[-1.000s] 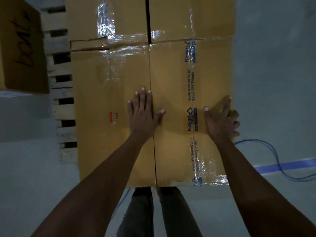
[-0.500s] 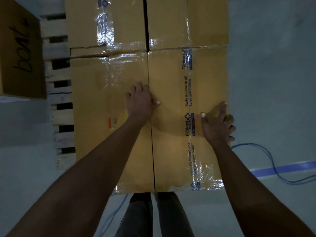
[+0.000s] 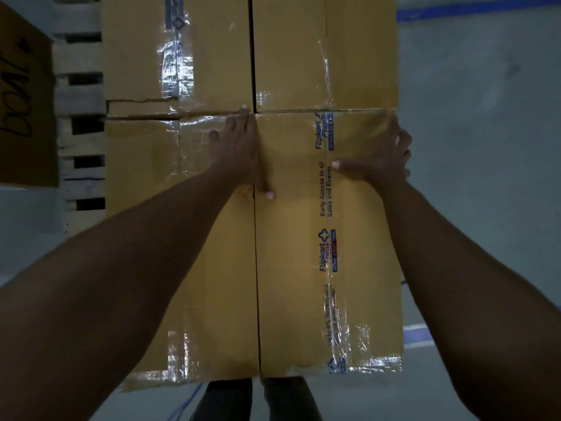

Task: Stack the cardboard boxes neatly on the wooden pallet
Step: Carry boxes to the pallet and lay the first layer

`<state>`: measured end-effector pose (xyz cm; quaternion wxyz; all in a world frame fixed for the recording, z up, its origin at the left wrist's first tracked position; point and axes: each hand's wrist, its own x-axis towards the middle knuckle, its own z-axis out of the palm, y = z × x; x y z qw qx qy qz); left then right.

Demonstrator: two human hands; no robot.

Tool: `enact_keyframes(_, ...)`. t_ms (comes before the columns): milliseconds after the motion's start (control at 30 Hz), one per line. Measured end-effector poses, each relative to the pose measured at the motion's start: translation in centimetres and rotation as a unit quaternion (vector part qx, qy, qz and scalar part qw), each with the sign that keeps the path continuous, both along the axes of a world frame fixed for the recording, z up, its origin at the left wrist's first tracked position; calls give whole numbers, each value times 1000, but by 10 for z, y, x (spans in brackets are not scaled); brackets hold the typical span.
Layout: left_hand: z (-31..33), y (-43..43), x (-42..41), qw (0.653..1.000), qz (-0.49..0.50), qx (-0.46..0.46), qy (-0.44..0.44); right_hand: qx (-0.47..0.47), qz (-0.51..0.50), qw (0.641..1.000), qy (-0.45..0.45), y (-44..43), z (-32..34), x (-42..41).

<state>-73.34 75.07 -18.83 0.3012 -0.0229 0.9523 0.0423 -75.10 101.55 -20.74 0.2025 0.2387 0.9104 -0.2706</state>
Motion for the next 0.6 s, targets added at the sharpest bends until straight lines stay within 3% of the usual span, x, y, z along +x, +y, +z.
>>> enact_keyframes(100,1,-3,1,1000,5,12,10,-48,-47,997,43,3,0,-26)
enact_keyframes(300,3,-3,3,1000,12,17,20,-49,-36,997,42,-2,-9,-36)
enact_keyframes(600,5,2,-1,1000,18,19,8,17,-31,999,4,-7,-5,-41)
